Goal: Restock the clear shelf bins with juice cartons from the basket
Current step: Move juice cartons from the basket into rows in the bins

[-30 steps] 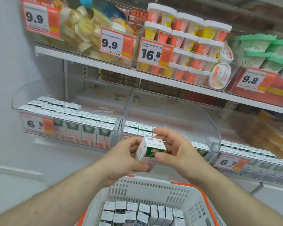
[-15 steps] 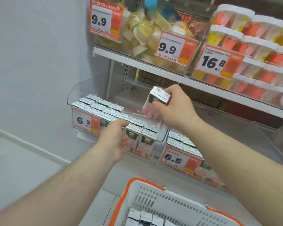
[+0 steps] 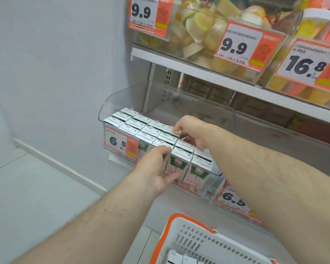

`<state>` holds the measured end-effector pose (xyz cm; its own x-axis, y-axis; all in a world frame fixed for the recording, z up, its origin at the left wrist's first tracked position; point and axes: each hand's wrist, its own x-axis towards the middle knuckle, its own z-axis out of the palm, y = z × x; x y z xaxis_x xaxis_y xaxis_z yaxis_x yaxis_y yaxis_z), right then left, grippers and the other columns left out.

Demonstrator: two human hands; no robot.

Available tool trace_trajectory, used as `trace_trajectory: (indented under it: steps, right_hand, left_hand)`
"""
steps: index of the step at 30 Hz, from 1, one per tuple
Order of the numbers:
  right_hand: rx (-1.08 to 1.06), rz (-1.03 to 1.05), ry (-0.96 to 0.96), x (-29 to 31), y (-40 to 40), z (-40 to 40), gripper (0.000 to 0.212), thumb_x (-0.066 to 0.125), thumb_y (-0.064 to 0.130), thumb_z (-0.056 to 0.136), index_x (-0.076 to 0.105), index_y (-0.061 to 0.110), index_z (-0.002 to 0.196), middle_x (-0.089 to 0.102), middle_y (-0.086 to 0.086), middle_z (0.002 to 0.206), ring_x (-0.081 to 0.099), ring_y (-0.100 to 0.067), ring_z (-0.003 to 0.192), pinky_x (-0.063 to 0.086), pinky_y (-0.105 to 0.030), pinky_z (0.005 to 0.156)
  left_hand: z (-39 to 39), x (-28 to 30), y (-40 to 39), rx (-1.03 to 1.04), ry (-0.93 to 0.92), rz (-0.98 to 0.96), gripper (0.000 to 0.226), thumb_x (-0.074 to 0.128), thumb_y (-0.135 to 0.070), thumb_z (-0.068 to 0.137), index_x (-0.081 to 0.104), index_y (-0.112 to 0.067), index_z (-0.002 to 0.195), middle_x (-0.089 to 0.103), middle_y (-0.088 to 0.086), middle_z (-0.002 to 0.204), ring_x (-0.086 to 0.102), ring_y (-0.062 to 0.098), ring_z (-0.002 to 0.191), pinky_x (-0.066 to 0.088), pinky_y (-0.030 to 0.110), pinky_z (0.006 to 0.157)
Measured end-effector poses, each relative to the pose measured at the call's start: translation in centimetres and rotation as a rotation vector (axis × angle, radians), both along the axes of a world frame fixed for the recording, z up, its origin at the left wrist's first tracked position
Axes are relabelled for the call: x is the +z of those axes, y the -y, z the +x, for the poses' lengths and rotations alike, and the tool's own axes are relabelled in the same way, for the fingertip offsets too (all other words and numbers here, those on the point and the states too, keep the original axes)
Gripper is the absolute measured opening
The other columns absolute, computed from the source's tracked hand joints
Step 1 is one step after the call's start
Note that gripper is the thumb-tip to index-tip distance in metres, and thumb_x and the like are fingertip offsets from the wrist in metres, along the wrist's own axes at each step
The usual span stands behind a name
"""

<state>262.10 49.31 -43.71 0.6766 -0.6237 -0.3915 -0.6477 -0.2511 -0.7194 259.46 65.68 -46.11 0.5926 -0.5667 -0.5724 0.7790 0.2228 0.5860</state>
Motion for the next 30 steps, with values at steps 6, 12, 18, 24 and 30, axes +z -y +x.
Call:
trace_trajectory:
  steps: [6, 12, 18, 24, 30]
  right_hand:
    - [0.075, -0.092, -0.049, -0.8, 0.4, 0.9, 0.008, 0.055, 0.015, 0.094, 0.06, 0.009, 0.092, 0.059, -0.011, 0.093, 0.051, -0.024, 0.083, 0.042, -0.038, 0.074]
    - [0.261, -0.431, -0.206, 0.2, -1.2, 0.6, 0.021, 0.042, 0.02, 0.1, 0.055, 0.008, 0.089, 0.055, -0.009, 0.089, 0.05, -0.024, 0.075, 0.041, -0.031, 0.066]
    - [0.148, -0.829, -0.072, 0.6, -3.0, -1.6, 0.015, 0.052, 0.021, 0.093, 0.066, 0.016, 0.096, 0.067, -0.004, 0.099, 0.062, -0.027, 0.088, 0.046, -0.029, 0.068]
    - [0.2, -1.052, 0.571, 0.9, -7.8, -12.1, 0.019, 0.053, 0.013, 0.085, 0.071, 0.012, 0.09, 0.072, -0.003, 0.091, 0.062, -0.026, 0.087, 0.05, -0.036, 0.076]
    - [0.01, -0.931, 0.69, -3.7, -8.6, -22.3, 0.014, 0.059, 0.008, 0.077, 0.073, 0.012, 0.077, 0.067, 0.005, 0.072, 0.045, -0.002, 0.065, 0.04, -0.023, 0.063]
  left_hand:
    - [0.1, -0.3, 0.4, 0.001, 0.023, 0.026, 0.012, 0.06, -0.009, 0.092, 0.053, -0.016, 0.086, 0.051, 0.004, 0.094, 0.05, 0.02, 0.082, 0.052, 0.05, 0.095]
    - [-0.5, 0.2, 0.1, 0.021, 0.022, -0.003, 0.01, 0.056, -0.005, 0.088, 0.053, -0.014, 0.093, 0.042, 0.004, 0.108, 0.041, 0.027, 0.102, 0.049, 0.052, 0.098]
    - [-3.7, -0.1, -0.5, -0.125, 0.118, 0.132, 0.015, 0.042, 0.003, 0.083, 0.048, -0.01, 0.081, 0.04, 0.005, 0.088, 0.048, 0.034, 0.093, 0.047, 0.055, 0.095]
    - [-6.8, -1.5, -1.0, -0.486, 0.46, 0.266, 0.008, 0.055, -0.012, 0.084, 0.061, -0.015, 0.089, 0.059, 0.002, 0.099, 0.062, 0.022, 0.092, 0.053, 0.043, 0.08]
    - [-10.4, -3.6, -1.1, -0.874, 0.835, 0.396, 0.008, 0.058, -0.015, 0.087, 0.055, -0.016, 0.095, 0.061, 0.004, 0.099, 0.062, 0.021, 0.085, 0.046, 0.034, 0.076]
